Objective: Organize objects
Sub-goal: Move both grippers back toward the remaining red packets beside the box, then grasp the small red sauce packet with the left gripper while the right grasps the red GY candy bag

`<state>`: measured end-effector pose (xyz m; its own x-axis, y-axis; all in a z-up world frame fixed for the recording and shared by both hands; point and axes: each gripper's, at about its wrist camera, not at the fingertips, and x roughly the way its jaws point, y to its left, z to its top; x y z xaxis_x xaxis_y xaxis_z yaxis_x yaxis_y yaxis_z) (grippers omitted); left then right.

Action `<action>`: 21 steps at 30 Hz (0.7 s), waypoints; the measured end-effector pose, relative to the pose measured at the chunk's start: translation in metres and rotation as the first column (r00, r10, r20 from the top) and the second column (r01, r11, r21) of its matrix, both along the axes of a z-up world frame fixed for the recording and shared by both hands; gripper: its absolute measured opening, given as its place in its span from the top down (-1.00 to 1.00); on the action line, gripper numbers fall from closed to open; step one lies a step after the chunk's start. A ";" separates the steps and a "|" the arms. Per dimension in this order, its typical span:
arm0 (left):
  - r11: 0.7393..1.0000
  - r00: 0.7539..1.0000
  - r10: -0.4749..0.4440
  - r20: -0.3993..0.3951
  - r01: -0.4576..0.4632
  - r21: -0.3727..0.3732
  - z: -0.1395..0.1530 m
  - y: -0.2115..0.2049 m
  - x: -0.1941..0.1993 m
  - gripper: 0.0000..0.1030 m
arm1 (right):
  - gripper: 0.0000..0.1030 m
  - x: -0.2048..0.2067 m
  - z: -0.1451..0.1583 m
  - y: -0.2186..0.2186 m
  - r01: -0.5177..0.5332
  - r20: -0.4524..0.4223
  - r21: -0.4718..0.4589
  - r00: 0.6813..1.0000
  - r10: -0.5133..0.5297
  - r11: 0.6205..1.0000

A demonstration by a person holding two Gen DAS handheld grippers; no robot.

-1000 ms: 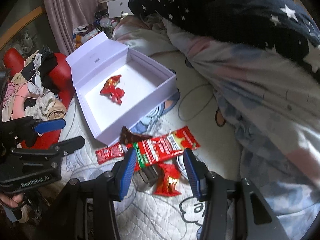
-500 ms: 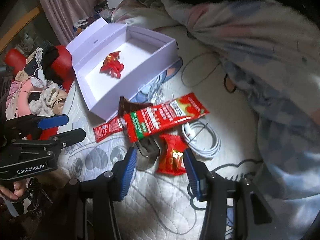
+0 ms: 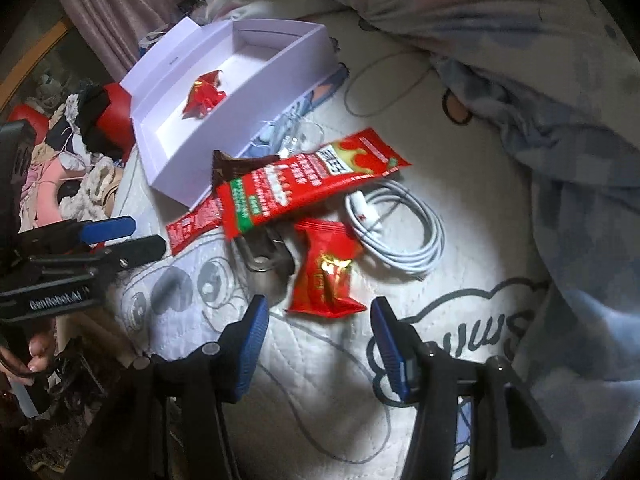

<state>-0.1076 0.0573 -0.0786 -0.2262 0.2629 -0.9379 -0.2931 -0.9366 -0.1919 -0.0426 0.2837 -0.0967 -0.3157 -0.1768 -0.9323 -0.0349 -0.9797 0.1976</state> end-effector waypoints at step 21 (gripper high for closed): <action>0.996 0.997 -0.082 0.004 0.082 -0.044 -0.038 -0.006 -0.018 -0.22 | -0.03 -0.026 -0.033 0.004 0.012 0.065 -0.039 0.998 -0.010 0.999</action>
